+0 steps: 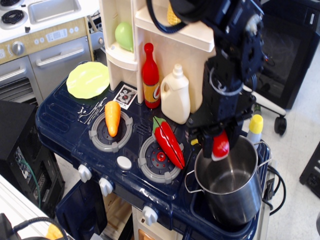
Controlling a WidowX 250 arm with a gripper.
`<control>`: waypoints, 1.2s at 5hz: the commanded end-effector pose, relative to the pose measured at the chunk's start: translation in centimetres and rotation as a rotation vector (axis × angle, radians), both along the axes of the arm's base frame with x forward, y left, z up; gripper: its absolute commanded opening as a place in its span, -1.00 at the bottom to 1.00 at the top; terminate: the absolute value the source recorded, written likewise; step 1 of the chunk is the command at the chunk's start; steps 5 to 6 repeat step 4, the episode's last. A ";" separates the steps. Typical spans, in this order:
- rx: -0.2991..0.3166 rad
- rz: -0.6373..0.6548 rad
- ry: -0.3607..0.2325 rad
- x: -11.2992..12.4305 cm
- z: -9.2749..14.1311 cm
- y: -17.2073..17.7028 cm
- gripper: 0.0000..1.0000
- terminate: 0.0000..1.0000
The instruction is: Put sushi in pot or pan
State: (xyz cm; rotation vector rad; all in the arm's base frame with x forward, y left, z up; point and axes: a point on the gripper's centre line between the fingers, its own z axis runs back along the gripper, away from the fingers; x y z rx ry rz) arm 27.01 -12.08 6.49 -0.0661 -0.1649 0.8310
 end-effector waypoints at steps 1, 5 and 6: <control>0.021 0.006 -0.034 1.1 0.9 -0.6 1.00 -1.00; 0.021 0.006 -0.034 1.1 0.9 -0.6 1.00 1.00; 0.021 0.006 -0.034 1.1 0.9 -0.6 1.00 1.00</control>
